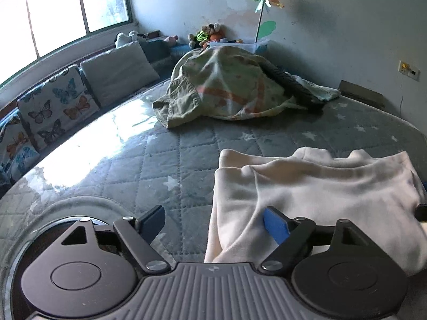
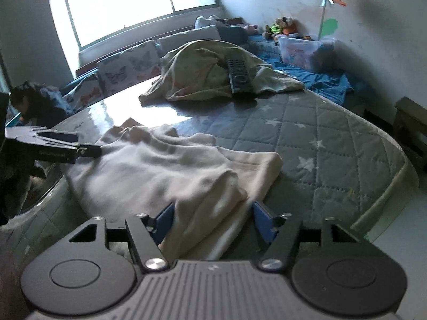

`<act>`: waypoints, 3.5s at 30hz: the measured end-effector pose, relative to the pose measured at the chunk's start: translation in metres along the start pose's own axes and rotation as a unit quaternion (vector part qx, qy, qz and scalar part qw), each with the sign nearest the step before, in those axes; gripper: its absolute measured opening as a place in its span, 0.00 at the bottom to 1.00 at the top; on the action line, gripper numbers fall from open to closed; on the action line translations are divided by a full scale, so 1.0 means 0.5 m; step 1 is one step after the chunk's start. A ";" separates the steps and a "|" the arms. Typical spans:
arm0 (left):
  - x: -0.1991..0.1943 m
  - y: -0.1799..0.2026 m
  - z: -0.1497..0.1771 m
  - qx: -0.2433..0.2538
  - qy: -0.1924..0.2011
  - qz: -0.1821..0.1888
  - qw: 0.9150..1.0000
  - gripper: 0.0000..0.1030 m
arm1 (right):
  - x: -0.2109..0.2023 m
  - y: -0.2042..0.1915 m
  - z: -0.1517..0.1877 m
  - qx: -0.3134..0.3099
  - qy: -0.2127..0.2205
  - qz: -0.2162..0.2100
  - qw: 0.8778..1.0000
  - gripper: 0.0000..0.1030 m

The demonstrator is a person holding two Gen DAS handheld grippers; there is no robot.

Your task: Fold clothes

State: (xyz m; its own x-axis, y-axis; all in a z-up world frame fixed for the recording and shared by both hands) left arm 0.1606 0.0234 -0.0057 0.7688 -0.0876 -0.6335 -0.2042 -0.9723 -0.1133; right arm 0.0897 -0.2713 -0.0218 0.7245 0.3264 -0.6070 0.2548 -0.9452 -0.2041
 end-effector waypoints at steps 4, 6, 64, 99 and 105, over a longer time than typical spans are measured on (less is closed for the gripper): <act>0.015 -0.003 0.005 -0.008 -0.015 0.011 1.000 0.81 | 0.010 -0.003 -0.006 0.019 0.005 0.004 1.000 0.51; 0.020 -0.005 0.004 -0.016 -0.024 0.021 0.999 0.81 | 0.014 -0.003 -0.009 0.026 0.007 0.005 1.000 0.42; 0.073 0.181 -0.119 0.013 0.002 0.075 0.997 0.17 | -0.013 0.146 -0.094 0.073 0.076 0.054 0.993 0.12; 0.108 0.260 -0.160 0.006 0.005 0.081 0.997 0.22 | 0.026 0.238 -0.132 0.073 0.068 0.158 0.982 0.21; 0.096 0.259 -0.157 0.007 0.003 0.078 0.997 0.46 | 0.012 0.236 -0.135 0.069 0.074 0.158 0.982 0.29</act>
State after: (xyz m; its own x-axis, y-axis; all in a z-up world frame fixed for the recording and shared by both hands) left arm 0.2186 -0.1235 0.0093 0.7304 -0.2388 -0.6399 -0.3302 -0.9436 -0.0247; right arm 0.1673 -0.3803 0.0022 0.8408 0.0054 -0.5413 -0.0789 -0.9880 -0.1325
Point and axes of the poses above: each gripper's, at about its wrist camera, not at the fingertips, and x roughly the way its jaws point, y to its right, z to its underside, the point moved 3 cm from there along x, roughly the way its jaws point, and after that the axes turned 4 degrees about y, right-handed, at the moved point
